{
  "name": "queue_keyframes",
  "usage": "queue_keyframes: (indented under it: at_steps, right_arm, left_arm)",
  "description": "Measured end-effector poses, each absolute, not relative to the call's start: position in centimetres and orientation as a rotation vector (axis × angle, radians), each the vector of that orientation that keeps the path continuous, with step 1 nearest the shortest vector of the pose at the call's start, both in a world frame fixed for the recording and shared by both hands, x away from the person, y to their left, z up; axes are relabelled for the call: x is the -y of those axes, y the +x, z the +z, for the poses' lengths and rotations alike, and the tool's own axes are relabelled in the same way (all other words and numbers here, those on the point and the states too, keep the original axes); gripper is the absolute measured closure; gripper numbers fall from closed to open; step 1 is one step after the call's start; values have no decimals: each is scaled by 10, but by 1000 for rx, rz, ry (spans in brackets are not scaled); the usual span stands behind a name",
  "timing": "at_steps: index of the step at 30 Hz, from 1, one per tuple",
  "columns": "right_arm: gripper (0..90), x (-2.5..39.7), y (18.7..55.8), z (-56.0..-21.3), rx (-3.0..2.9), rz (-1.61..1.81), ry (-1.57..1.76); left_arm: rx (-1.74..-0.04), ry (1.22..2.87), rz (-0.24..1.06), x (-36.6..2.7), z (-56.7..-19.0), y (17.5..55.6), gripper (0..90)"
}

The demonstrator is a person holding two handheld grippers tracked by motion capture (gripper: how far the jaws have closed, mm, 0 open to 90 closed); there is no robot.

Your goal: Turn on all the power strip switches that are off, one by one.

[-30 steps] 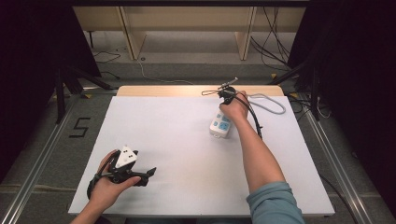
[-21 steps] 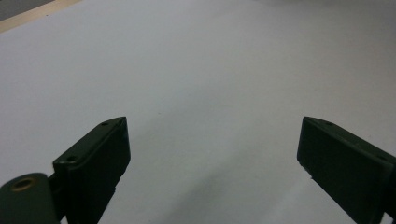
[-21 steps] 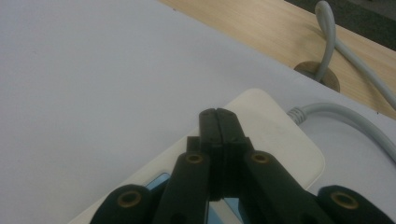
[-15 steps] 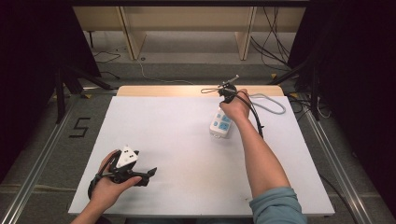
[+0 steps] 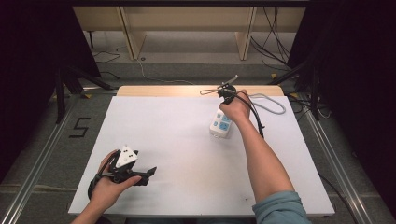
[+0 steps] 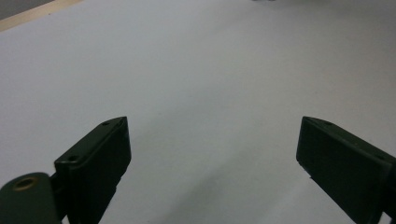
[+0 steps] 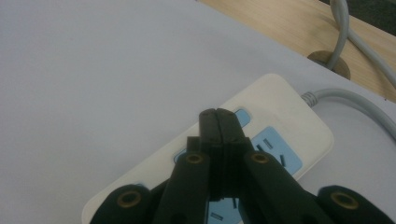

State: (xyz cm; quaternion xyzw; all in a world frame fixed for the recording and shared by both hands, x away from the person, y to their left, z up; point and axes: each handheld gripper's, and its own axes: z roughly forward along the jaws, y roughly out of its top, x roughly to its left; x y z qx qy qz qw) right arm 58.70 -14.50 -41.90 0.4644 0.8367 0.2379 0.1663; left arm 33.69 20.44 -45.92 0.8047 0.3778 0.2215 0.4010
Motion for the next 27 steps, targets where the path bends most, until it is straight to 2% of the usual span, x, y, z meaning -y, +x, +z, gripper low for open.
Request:
queue_keyframes:
  at_steps: [27]
  right_arm:
    - [900, 147, 576, -402, -2409, 656, 1348]
  left_arm:
    - [-945, 2040, 572, -202, -458, 336, 100]
